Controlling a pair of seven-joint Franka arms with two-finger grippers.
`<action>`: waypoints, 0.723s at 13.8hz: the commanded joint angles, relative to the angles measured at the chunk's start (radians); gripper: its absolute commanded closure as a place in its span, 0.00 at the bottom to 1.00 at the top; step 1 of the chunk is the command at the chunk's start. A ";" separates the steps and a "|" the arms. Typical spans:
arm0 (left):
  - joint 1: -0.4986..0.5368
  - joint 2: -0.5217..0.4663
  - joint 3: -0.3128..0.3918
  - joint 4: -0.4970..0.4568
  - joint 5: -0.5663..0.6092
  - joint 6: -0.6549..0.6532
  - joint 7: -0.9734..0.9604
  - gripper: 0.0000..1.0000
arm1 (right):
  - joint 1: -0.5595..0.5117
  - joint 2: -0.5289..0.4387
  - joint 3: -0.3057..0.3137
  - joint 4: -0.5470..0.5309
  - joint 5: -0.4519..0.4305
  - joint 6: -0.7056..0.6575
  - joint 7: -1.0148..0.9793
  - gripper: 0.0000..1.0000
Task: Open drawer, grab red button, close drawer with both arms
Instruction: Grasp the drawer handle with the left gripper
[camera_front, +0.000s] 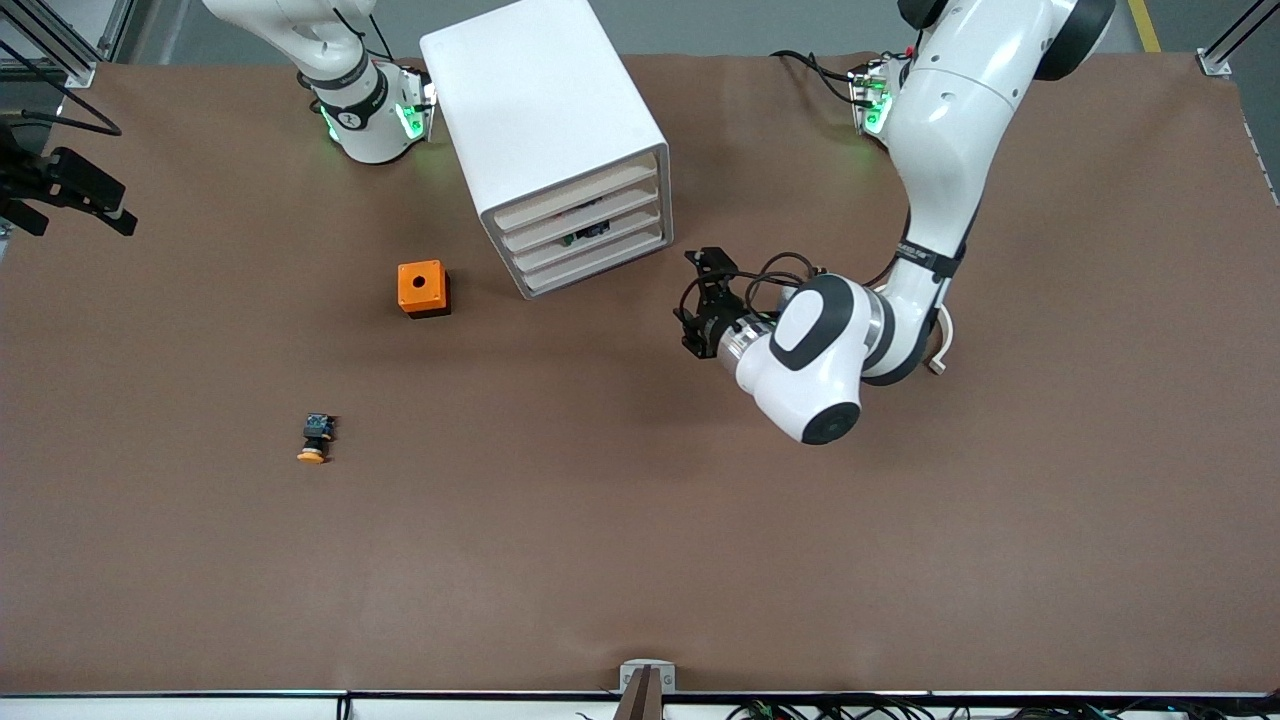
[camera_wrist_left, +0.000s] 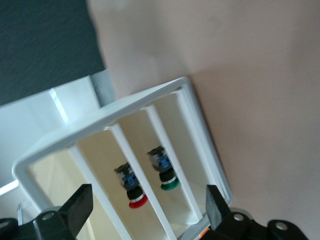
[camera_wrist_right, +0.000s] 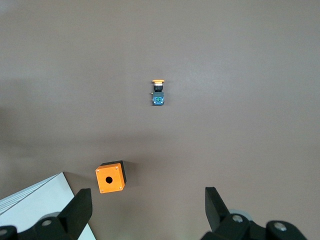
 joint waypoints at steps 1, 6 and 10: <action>-0.009 0.058 -0.004 0.032 -0.098 -0.031 -0.129 0.01 | 0.001 -0.020 0.004 -0.016 0.004 -0.001 0.016 0.00; -0.029 0.113 -0.012 0.020 -0.196 -0.049 -0.211 0.39 | -0.002 -0.020 0.003 -0.017 0.036 -0.001 0.013 0.00; -0.052 0.141 -0.016 0.009 -0.224 -0.057 -0.220 0.45 | 0.000 -0.016 0.004 0.001 0.024 -0.034 0.010 0.00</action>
